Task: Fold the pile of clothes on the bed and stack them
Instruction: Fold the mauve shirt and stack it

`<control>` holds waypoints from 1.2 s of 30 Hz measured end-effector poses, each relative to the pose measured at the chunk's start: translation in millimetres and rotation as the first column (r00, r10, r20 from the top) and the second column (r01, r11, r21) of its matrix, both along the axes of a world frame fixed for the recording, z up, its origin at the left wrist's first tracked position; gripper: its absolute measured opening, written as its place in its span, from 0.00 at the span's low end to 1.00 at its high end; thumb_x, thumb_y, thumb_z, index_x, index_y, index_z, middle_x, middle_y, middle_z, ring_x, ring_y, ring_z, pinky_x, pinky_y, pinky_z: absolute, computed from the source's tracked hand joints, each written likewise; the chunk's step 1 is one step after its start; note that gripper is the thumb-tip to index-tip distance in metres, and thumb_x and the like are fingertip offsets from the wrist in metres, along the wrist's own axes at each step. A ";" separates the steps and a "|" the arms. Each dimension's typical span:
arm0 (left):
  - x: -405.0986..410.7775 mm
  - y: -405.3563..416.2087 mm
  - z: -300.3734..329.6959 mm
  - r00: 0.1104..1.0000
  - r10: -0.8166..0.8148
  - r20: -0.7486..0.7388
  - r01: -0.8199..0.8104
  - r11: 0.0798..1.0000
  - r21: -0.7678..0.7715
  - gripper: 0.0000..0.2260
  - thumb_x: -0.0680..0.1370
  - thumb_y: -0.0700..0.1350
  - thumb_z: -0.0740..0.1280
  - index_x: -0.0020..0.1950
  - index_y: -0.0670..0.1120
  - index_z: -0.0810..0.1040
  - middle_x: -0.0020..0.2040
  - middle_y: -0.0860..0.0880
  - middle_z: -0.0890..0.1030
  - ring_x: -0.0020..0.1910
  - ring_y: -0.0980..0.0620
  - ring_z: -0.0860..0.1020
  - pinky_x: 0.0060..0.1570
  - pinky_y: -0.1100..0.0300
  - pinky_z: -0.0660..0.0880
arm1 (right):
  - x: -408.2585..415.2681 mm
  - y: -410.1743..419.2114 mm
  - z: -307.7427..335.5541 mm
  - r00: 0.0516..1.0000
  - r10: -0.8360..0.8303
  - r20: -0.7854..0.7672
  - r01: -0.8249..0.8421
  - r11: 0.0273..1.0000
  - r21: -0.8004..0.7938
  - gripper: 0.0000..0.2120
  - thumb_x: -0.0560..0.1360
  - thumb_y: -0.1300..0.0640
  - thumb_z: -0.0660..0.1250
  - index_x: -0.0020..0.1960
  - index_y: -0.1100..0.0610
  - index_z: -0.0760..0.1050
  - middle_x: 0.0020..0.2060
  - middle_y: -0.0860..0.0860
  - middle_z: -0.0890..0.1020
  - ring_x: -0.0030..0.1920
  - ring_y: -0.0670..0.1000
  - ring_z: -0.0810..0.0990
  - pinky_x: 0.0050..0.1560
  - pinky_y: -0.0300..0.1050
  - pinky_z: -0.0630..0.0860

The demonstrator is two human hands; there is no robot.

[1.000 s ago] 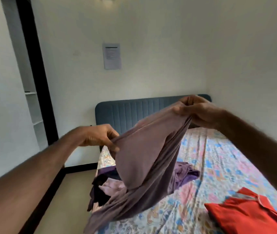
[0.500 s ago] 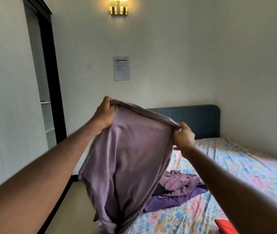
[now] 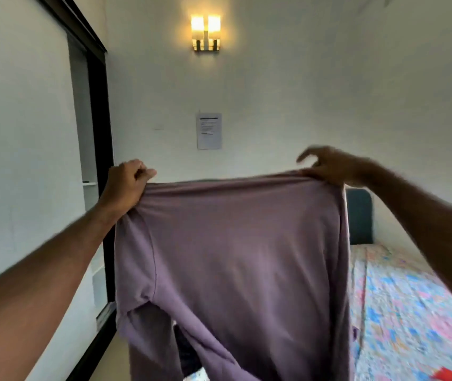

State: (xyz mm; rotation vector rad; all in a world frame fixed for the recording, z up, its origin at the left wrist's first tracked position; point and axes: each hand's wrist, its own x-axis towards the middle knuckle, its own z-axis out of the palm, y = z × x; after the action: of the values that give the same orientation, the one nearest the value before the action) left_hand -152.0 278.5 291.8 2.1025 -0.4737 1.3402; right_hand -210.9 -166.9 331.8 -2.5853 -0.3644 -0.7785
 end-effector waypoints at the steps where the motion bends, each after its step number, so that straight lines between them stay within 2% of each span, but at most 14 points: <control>1: -0.2 -3.4 -7.2 0.997 -0.011 -0.072 0.015 0.999 0.049 0.18 0.79 0.49 0.71 0.31 0.43 0.74 0.28 0.47 0.74 0.33 0.45 0.73 0.37 0.55 0.63 | 4.6 -1.1 -10.8 0.993 -0.106 -0.055 0.095 0.979 -0.178 0.09 0.80 0.51 0.69 0.55 0.56 0.83 0.45 0.58 0.85 0.42 0.53 0.80 0.41 0.45 0.74; 4: -2.7 -9.2 -21.1 0.909 0.076 -0.411 0.026 0.971 0.238 0.25 0.79 0.57 0.69 0.27 0.45 0.68 0.26 0.48 0.68 0.29 0.49 0.67 0.33 0.54 0.62 | 14.2 0.3 -39.3 0.984 -0.172 -0.037 0.159 0.960 -0.229 0.12 0.83 0.51 0.64 0.45 0.54 0.81 0.44 0.52 0.84 0.49 0.55 0.81 0.48 0.45 0.72; 7: 0.8 5.4 -28.9 0.807 -0.005 -0.590 0.167 0.961 0.219 0.16 0.80 0.48 0.70 0.33 0.45 0.80 0.32 0.47 0.78 0.35 0.51 0.74 0.37 0.58 0.68 | 10.0 2.5 -55.2 0.983 0.170 -0.070 -0.131 0.915 0.381 0.10 0.84 0.51 0.63 0.48 0.54 0.76 0.39 0.51 0.77 0.38 0.48 0.75 0.34 0.42 0.75; 11: -1.7 9.2 -19.8 0.797 -0.451 -0.402 0.348 0.887 -0.304 0.13 0.84 0.41 0.63 0.40 0.48 0.79 0.38 0.45 0.73 0.37 0.50 0.69 0.34 0.60 0.65 | -5.2 2.9 -54.3 0.793 0.608 0.033 -0.450 0.550 0.703 0.07 0.78 0.53 0.70 0.47 0.55 0.75 0.37 0.50 0.76 0.34 0.45 0.74 0.32 0.37 0.75; 13: -2.9 5.6 -10.9 0.827 -0.493 -0.270 0.354 0.830 -0.431 0.12 0.84 0.38 0.61 0.43 0.48 0.79 0.40 0.47 0.75 0.36 0.54 0.72 0.35 0.62 0.68 | -7.4 -1.6 -58.0 0.701 0.701 -0.130 -0.460 0.584 0.669 0.09 0.74 0.58 0.76 0.49 0.61 0.79 0.43 0.55 0.81 0.40 0.49 0.80 0.40 0.39 0.80; 15: -3.9 1.0 -6.4 0.875 -0.454 -0.169 0.350 0.833 -0.429 0.13 0.83 0.34 0.61 0.45 0.48 0.79 0.41 0.50 0.77 0.35 0.63 0.75 0.39 0.68 0.72 | -11.1 -1.7 -73.9 0.734 0.490 -0.470 -0.338 0.864 0.372 0.07 0.74 0.61 0.76 0.50 0.62 0.83 0.46 0.57 0.86 0.44 0.52 0.83 0.45 0.43 0.81; 17: -5.2 -2.6 -9.6 0.913 -0.379 -0.151 0.306 0.882 -0.358 0.13 0.81 0.31 0.62 0.46 0.47 0.80 0.42 0.52 0.79 0.35 0.69 0.76 0.41 0.77 0.70 | -9.1 2.4 -95.2 0.779 0.198 -0.594 -0.157 0.980 0.121 0.01 0.75 0.60 0.75 0.45 0.56 0.84 0.39 0.50 0.86 0.37 0.48 0.83 0.37 0.41 0.78; 19: -3.3 -4.1 -17.3 0.949 -0.289 -0.127 0.235 0.916 -0.326 0.11 0.80 0.30 0.63 0.49 0.44 0.80 0.43 0.50 0.80 0.36 0.72 0.76 0.43 0.79 0.69 | -2.0 2.8 -111.7 0.880 0.108 -0.463 -0.049 0.989 0.138 0.05 0.75 0.56 0.76 0.41 0.53 0.83 0.34 0.46 0.82 0.32 0.44 0.78 0.33 0.41 0.73; 22: -4.7 1.7 -23.0 0.976 -0.208 -0.062 0.169 0.907 -0.386 0.08 0.81 0.32 0.64 0.53 0.40 0.82 0.47 0.45 0.80 0.39 0.67 0.77 0.42 0.80 0.68 | 5.2 2.8 -136.4 0.941 0.293 -0.170 -0.155 0.819 0.552 0.12 0.77 0.59 0.74 0.37 0.51 0.75 0.35 0.52 0.76 0.34 0.49 0.73 0.34 0.44 0.69; 26: -7.3 20.0 -21.8 0.991 -0.129 -0.041 0.100 0.904 -0.415 0.08 0.80 0.34 0.64 0.55 0.38 0.82 0.51 0.42 0.82 0.49 0.51 0.77 0.45 0.71 0.71 | -12.2 13.1 -164.3 0.735 0.653 -0.183 -0.287 0.545 0.788 0.04 0.78 0.63 0.70 0.48 0.62 0.76 0.39 0.57 0.80 0.37 0.50 0.79 0.35 0.40 0.78; 29: -9.1 26.5 -20.1 0.980 -0.164 -0.113 0.113 0.925 -0.364 0.09 0.80 0.32 0.64 0.55 0.36 0.83 0.54 0.38 0.83 0.51 0.49 0.78 0.53 0.61 0.71 | -9.6 1.2 -166.9 0.712 0.556 -0.430 -0.226 0.760 0.609 0.18 0.76 0.56 0.73 0.52 0.73 0.78 0.44 0.62 0.83 0.42 0.54 0.82 0.43 0.45 0.80; 32: -11.8 24.7 -22.1 0.968 -0.160 -0.192 0.097 0.948 -0.303 0.09 0.80 0.30 0.64 0.56 0.34 0.82 0.51 0.41 0.82 0.52 0.50 0.77 0.55 0.62 0.70 | -3.6 -2.4 -144.8 0.982 0.182 -0.053 -0.117 0.803 0.584 0.16 0.67 0.55 0.82 0.43 0.67 0.81 0.33 0.52 0.81 0.34 0.49 0.77 0.36 0.43 0.73; 34: -15.3 23.3 -25.4 0.961 -0.170 -0.218 0.110 0.958 -0.263 0.10 0.79 0.29 0.65 0.57 0.35 0.82 0.47 0.45 0.81 0.49 0.52 0.77 0.49 0.71 0.72 | -2.8 -6.3 -126.9 0.987 -0.005 0.158 -0.102 0.745 0.660 0.07 0.70 0.66 0.78 0.43 0.61 0.80 0.28 0.46 0.78 0.27 0.45 0.75 0.27 0.37 0.70; 36: -15.3 21.9 -30.9 0.969 -0.106 -0.223 0.075 0.986 -0.146 0.08 0.78 0.29 0.68 0.55 0.35 0.83 0.47 0.44 0.82 0.48 0.49 0.78 0.44 0.77 0.70 | 2.0 -13.6 -117.2 0.976 -0.178 0.129 0.110 0.905 0.412 0.06 0.71 0.65 0.74 0.44 0.56 0.81 0.31 0.50 0.80 0.32 0.52 0.81 0.30 0.41 0.75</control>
State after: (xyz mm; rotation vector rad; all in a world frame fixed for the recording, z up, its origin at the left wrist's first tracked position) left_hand -167.3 300.4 260.9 2.0641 -0.3653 1.0314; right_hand -208.9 -180.5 214.7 -2.1828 -0.0466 -1.0057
